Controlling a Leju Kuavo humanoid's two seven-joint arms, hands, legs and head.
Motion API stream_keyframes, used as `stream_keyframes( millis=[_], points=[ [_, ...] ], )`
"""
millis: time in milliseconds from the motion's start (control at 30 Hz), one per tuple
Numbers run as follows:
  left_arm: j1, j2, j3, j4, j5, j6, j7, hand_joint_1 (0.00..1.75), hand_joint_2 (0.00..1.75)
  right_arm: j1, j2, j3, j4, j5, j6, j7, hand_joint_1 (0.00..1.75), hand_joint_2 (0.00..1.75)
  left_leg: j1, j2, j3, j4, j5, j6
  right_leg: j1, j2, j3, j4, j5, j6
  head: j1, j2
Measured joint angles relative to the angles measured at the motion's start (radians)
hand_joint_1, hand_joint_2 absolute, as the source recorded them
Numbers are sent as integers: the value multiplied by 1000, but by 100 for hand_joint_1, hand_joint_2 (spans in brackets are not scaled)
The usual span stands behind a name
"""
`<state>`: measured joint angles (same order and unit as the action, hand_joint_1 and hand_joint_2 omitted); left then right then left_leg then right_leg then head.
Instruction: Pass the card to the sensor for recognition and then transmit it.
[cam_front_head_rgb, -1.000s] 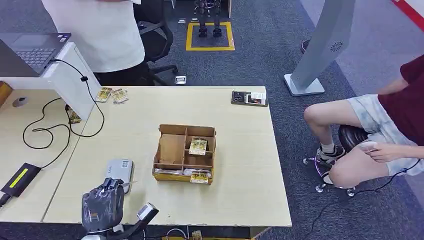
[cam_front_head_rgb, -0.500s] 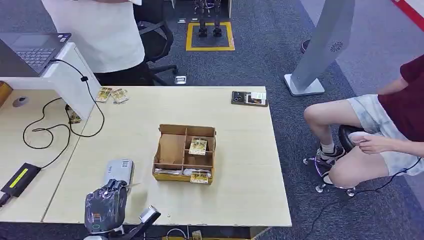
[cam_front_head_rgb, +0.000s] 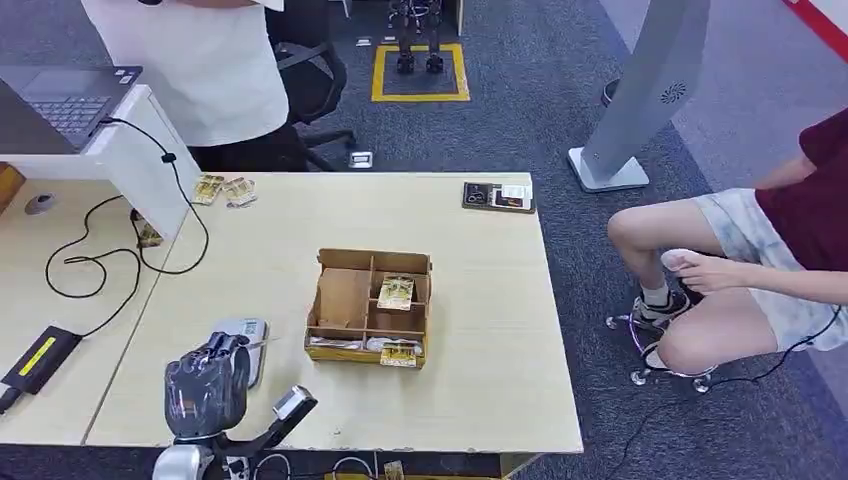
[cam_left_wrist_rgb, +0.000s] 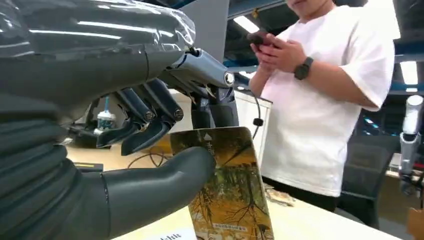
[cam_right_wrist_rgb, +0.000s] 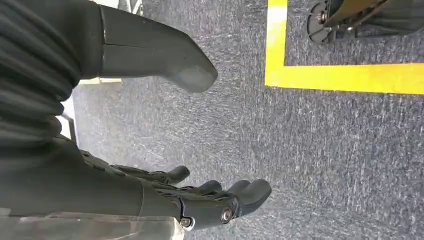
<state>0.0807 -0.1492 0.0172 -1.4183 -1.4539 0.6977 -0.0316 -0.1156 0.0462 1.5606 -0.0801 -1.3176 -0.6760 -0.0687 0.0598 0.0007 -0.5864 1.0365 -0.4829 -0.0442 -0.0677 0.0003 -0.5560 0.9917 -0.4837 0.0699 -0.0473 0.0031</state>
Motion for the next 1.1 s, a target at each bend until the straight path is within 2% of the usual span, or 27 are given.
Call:
stream_keyframes(
  millis=[233,300,367,467,733,1100],
  points=[
    [-74,13,-52,113,-62,-3,118,175,175,-6,2,0,-11,48,-8,17,0,175,0,0,1,0,0,0,0,0,0,0,0,0,0,0],
    [-102,38,-73,137,-32,-23,149,175,175,-4,1,-18,-23,164,-10,36,0,175,0,0,0,0,1,0,0,0,0,0,1,-1,-1,0],
    [-134,49,-104,191,-35,-11,172,175,175,-4,1,-89,-27,289,-10,49,0,175,0,0,1,0,1,0,0,0,1,0,1,-1,1,0],
    [-143,50,-121,238,-41,-8,175,175,175,-7,2,-138,-30,315,-10,55,0,175,0,0,0,0,1,0,0,0,0,0,1,-1,1,0],
    [-178,61,-139,346,-61,-6,221,175,175,-7,2,-175,-35,323,-9,65,0,175,0,0,0,0,1,0,0,0,0,0,1,-1,2,0],
    [-185,69,-139,370,-61,0,243,175,175,-7,2,-184,-37,323,-9,69,0,175,0,0,0,0,2,0,0,0,1,0,1,-1,2,0]
  ],
)
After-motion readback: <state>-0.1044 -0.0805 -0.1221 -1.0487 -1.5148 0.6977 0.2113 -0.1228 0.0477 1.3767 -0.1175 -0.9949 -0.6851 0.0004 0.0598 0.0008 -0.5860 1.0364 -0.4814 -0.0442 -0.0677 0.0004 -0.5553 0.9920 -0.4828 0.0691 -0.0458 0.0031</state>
